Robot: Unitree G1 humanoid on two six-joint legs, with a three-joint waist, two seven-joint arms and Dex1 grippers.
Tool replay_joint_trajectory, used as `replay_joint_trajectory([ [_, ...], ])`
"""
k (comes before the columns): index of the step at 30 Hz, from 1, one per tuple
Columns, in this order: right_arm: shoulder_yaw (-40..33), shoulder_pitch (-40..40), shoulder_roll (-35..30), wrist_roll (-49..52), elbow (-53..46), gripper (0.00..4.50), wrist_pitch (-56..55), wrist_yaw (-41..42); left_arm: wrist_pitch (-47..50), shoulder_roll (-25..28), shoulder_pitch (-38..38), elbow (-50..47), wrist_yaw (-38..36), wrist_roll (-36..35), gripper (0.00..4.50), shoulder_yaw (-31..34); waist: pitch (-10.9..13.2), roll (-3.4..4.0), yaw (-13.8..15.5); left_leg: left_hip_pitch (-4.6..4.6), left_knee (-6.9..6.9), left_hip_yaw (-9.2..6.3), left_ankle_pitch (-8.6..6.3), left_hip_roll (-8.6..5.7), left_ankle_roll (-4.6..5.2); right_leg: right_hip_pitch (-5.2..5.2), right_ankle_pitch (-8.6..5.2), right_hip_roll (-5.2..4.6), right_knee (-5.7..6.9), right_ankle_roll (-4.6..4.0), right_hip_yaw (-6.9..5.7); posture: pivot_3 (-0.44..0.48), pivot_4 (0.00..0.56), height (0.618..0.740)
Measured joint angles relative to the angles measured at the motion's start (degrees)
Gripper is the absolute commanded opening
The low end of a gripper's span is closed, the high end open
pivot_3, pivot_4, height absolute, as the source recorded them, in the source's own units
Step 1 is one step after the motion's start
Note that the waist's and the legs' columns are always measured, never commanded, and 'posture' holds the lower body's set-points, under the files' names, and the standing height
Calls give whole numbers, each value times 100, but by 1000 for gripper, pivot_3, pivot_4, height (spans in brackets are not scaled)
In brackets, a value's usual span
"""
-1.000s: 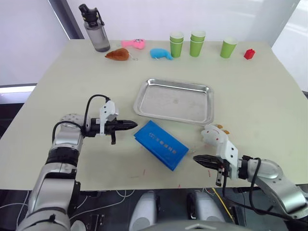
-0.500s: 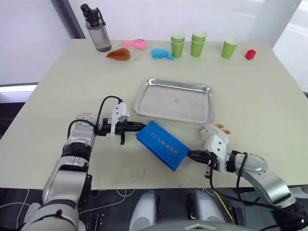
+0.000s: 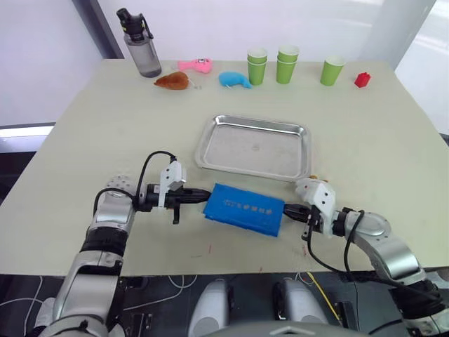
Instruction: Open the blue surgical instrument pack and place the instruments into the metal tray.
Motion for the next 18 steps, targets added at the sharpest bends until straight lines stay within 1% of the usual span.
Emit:
replay_joint_trajectory([
  [3,-65,-218,107,-127,346,0,-198,-42,175,-3,297,-465,96,-55,84,19,0,0,-3,2,0,4,0,0,0,0,0,0,1,0,4,0,150,734],
  [9,-99,-309,150,-197,545,0,-349,-9,328,-48,452,-700,287,-103,84,44,0,1,-3,6,1,6,0,0,1,0,0,0,8,0,7,0,150,734],
  [13,-133,-234,44,-175,510,0,-434,116,278,-56,456,-696,385,-100,84,51,0,2,13,7,1,5,3,-1,4,0,-1,0,14,-1,6,0,150,734],
  [18,-320,66,-193,56,132,0,-454,356,178,11,475,-679,425,-122,84,49,1,3,6,4,1,4,3,0,4,-1,-1,0,12,-1,6,0,150,734],
])
